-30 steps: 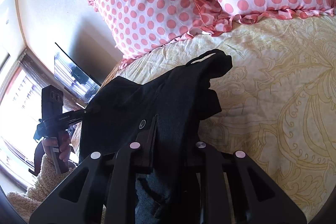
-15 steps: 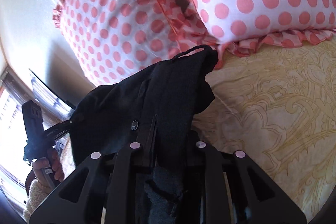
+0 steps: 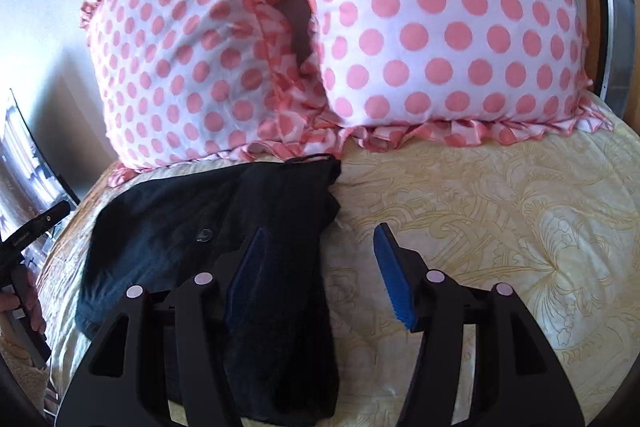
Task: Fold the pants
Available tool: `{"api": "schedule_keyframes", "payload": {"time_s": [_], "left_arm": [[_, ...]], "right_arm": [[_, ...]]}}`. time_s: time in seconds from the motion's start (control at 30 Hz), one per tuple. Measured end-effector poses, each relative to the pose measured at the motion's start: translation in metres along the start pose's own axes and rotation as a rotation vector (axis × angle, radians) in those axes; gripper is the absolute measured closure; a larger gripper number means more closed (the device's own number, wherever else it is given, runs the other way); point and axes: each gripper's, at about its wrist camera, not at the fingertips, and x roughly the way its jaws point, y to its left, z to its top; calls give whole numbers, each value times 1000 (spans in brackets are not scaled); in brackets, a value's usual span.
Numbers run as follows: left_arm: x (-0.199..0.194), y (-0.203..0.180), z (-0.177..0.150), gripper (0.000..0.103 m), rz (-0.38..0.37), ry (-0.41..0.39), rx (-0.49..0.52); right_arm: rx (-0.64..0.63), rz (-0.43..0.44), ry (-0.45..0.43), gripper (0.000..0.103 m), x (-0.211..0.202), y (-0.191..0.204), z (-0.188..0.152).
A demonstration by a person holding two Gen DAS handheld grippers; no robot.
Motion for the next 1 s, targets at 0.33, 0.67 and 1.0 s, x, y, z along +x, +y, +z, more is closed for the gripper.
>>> {"api": "schedule_keyframes", "payload": {"time_s": [0.33, 0.67, 1.0], "left_arm": [[35, -45, -60, 28, -239, 304, -2], [18, -44, -72, 16, -185, 247, 8], [-79, -38, -147, 2, 10, 100, 121]], "right_arm": [[4, 184, 251, 31, 30, 39, -43], [-11, 135, 135, 13, 3, 48, -56], [-98, -24, 17, 1, -64, 94, -142]]}}
